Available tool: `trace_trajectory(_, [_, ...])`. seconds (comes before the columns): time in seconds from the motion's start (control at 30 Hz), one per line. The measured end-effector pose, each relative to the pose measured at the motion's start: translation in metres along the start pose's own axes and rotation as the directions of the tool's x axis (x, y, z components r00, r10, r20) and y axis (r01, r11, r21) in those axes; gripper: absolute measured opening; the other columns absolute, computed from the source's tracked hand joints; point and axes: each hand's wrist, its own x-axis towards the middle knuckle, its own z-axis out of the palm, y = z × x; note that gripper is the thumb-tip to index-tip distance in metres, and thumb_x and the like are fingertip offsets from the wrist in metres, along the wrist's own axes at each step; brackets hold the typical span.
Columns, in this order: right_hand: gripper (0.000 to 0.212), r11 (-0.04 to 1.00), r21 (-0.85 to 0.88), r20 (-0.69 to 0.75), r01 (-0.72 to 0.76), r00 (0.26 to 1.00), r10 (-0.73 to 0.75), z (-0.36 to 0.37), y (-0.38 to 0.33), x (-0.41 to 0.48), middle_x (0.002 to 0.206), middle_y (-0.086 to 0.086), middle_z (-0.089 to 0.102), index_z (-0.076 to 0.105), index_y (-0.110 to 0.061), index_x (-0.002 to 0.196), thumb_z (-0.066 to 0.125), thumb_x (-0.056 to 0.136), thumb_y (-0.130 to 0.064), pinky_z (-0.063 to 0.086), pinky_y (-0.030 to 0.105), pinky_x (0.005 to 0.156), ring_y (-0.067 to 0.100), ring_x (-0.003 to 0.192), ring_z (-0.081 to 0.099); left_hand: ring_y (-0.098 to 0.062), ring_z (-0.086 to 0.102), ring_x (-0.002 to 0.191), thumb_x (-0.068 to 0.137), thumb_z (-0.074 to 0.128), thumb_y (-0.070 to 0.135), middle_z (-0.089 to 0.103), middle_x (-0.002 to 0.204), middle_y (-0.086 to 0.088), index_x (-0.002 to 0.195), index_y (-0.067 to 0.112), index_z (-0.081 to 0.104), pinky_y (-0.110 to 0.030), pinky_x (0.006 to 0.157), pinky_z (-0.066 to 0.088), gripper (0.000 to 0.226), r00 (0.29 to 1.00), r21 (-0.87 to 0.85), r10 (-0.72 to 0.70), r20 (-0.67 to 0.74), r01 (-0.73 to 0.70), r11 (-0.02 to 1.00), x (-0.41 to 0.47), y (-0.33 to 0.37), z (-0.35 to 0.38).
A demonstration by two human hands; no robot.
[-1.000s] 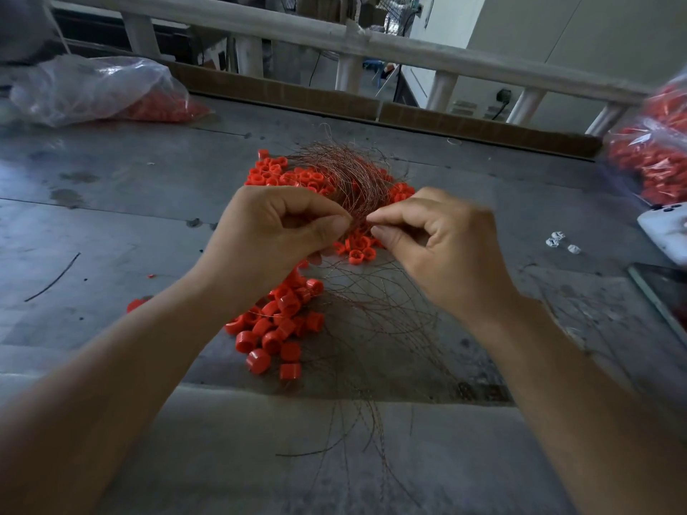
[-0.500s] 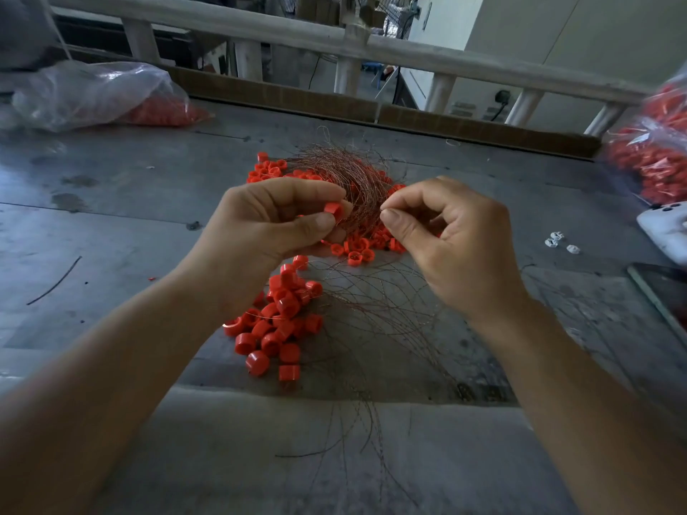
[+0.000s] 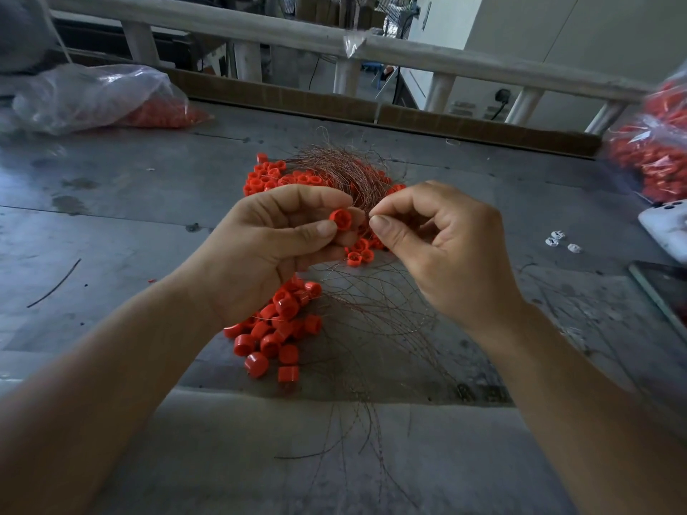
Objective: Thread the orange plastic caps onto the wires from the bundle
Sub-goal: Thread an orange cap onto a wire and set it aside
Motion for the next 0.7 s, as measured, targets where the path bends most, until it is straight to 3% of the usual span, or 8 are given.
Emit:
trace_trajectory(0.4, [0.005, 0.999, 0.032, 0.04, -0.031, 0.999, 0.03, -0.0008, -0.0027, -0.0001, 0.073, -0.003, 0.062, 0.068, -0.012, 0.08, 0.064, 0.081, -0.013, 0.042, 0.011, 0.061, 0.008, 0.068, 0.058, -0.01, 0.068, 0.066, 0.066, 0.056, 0.001, 0.071, 0.075, -0.003, 0.086, 0.011, 0.071, -0.018, 0.06, 0.054, 0.027, 0.998, 0.052, 0.033, -0.061, -0.03, 0.998, -0.0014, 0.0011, 0.0047])
trace_trajectory(0.7, [0.004, 0.998, 0.001, 0.096, -0.067, 0.993, 0.066, 0.0003, -0.0037, -0.0009, 0.072, -0.002, 0.062, 0.069, -0.012, 0.079, 0.066, 0.081, -0.011, 0.042, 0.011, 0.062, 0.009, 0.068, 0.056, -0.011, 0.069, 0.069, 0.063, 0.056, -0.004, 0.073, 0.076, -0.004, 0.083, 0.01, 0.074, -0.018, 0.062, 0.054, 0.031, 1.0, 0.045, 0.014, -0.009, -0.014, 0.999, -0.0021, 0.0014, 0.0058])
